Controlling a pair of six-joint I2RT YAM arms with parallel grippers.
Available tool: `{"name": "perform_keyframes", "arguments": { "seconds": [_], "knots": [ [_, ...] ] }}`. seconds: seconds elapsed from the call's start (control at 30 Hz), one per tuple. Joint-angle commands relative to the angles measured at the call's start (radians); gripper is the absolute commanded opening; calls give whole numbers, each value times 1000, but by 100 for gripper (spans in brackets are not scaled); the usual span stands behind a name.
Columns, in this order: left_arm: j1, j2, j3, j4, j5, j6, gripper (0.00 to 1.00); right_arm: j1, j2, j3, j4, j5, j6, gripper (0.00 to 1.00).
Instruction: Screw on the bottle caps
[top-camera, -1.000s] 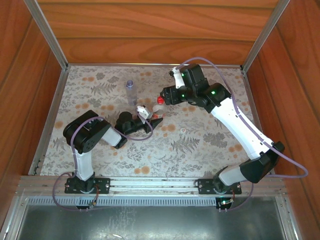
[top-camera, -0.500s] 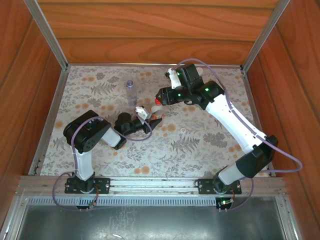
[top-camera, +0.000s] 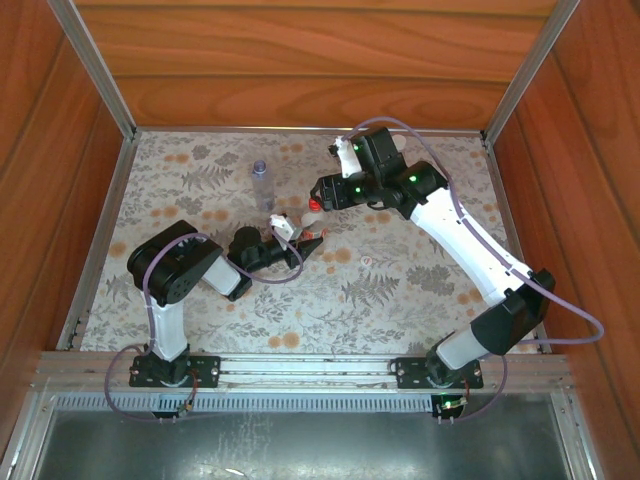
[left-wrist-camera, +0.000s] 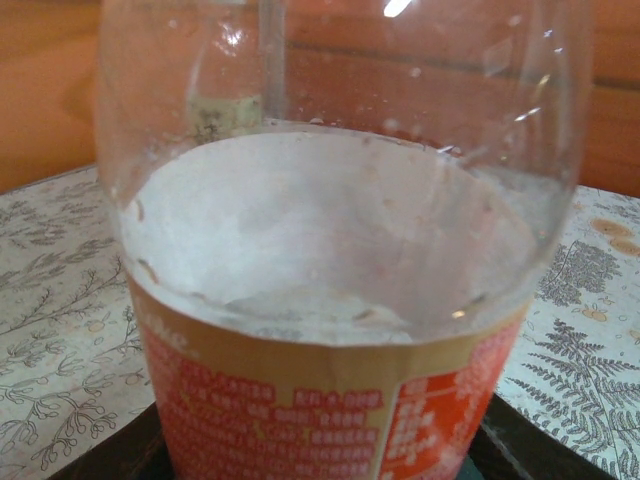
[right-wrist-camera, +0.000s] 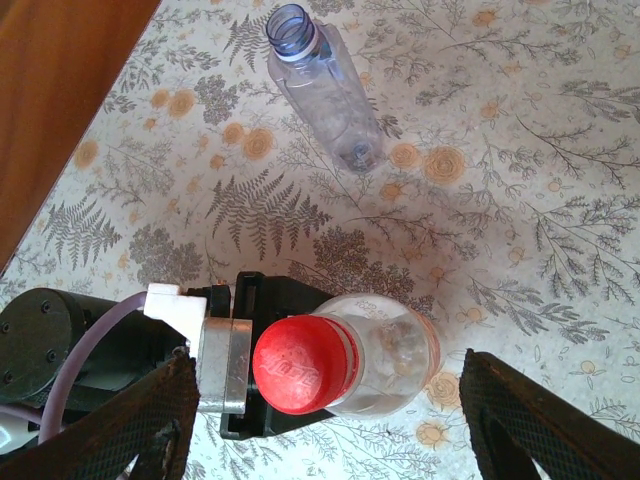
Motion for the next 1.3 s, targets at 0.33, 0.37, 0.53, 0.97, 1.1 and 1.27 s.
{"name": "perform_keyframes", "arguments": {
  "seconds": [0.33,0.37,0.53,0.97,1.1,1.27],
  "knots": [
    [4,50,-32,-72,24,-18,52,-6,51,28,-15,-16,6,54],
    [6,50,-31,-71,25,-18,52,-7,56,28,-16,-14,7,53],
    [5,50,-40,-66,24,-18,52,-7,68,27,-17,-5,6,47],
    [6,58,-36,-57,21,-21,52,-8,56,10,-20,-23,10,41],
    [7,61,-32,-58,21,-22,52,-8,50,17,-11,-33,12,46],
    [7,65,-32,-55,22,-24,52,-8,45,14,6,-43,11,45]
  ]
}}
